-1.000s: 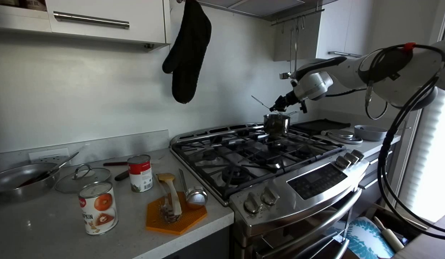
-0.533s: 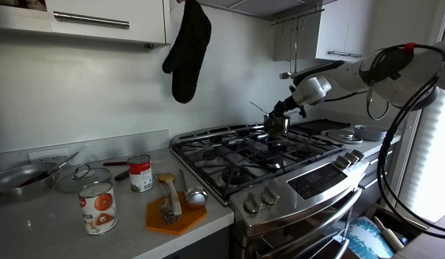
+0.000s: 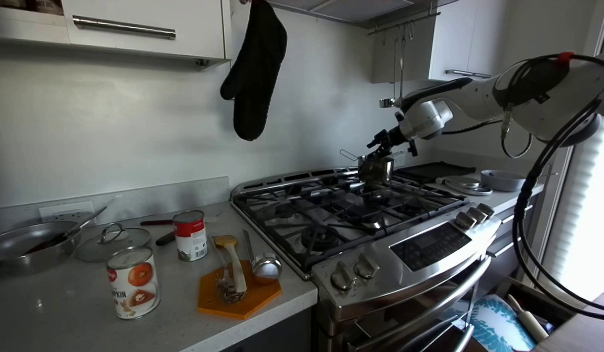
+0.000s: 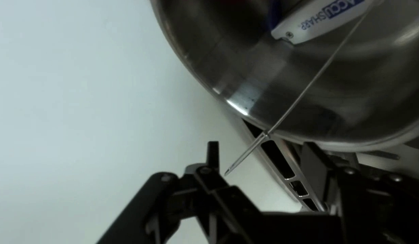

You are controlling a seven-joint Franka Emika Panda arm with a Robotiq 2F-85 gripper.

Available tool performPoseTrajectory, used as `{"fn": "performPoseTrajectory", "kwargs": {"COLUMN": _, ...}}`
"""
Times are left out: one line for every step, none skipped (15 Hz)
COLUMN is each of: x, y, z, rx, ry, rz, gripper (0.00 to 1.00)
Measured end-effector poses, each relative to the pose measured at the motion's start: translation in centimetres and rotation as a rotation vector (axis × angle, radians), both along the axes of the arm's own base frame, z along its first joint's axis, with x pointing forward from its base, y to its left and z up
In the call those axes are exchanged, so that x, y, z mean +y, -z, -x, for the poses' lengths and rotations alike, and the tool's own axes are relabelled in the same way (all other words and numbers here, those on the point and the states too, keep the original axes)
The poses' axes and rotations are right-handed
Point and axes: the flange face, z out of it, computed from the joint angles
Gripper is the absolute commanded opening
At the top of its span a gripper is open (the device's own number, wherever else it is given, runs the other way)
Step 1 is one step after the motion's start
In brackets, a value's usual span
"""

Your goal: Pick up the stirrer on the right countertop and put it in the pot on the stove plate

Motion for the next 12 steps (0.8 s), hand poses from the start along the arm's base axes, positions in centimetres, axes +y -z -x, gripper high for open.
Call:
{"fn": "performPoseTrajectory", "kwargs": {"x": -0.2, "y": -0.7, "z": 0.1, "rx": -0.007, "ry": 0.001, "rz": -0.003, "gripper": 0.95}}
{"fn": "performPoseTrajectory", "kwargs": {"x": -0.5, "y": -1.6, "z": 0.3, "rx": -0.012, "ry": 0.004, "rz": -0.007, "gripper": 1.00}}
{"fn": "performPoseTrajectory", "kwargs": {"x": -0.9, "y": -2.4, "z": 0.6, "rx": -0.011, "ry": 0.010, "rz": -0.009, "gripper": 1.00}}
{"fn": "performPoseTrajectory", "kwargs": {"x": -1.3, "y": -3.2, "z": 1.0, "rx": 0.001, "ry": 0.024, "rz": -0.016, "gripper": 1.00}}
{"fn": "performPoseTrajectory", "kwargs": {"x": -1.9, "y": -4.0, "z": 1.5, "rx": 0.025, "ry": 0.045, "rz": -0.025, "gripper": 1.00}}
{"fn": "performPoseTrajectory", "kwargs": {"x": -2.5, "y": -4.6, "z": 2.1, "rx": 0.058, "ry": 0.073, "rz": -0.033, "gripper": 1.00}}
{"fn": "performPoseTrajectory", "kwargs": {"x": -3.2, "y": -5.2, "z": 2.9, "rx": 0.096, "ry": 0.106, "rz": -0.037, "gripper": 1.00}}
{"fn": "performPoseTrajectory", "kwargs": {"x": -3.7, "y": -5.7, "z": 3.7, "rx": 0.134, "ry": 0.138, "rz": -0.042, "gripper": 1.00}}
{"fn": "performPoseTrajectory", "kwargs": {"x": -4.2, "y": -6.0, "z": 4.5, "rx": 0.171, "ry": 0.169, "rz": -0.047, "gripper": 1.00}}
{"fn": "performPoseTrajectory", "kwargs": {"x": -4.5, "y": -6.3, "z": 5.3, "rx": 0.207, "ry": 0.196, "rz": -0.052, "gripper": 1.00}}
{"fn": "performPoseTrajectory", "kwargs": {"x": -4.7, "y": -6.6, "z": 6.1, "rx": 0.246, "ry": 0.227, "rz": -0.058, "gripper": 1.00}}
{"fn": "performPoseTrajectory", "kwargs": {"x": -4.9, "y": -6.9, "z": 6.9, "rx": 0.282, "ry": 0.260, "rz": -0.064, "gripper": 1.00}}
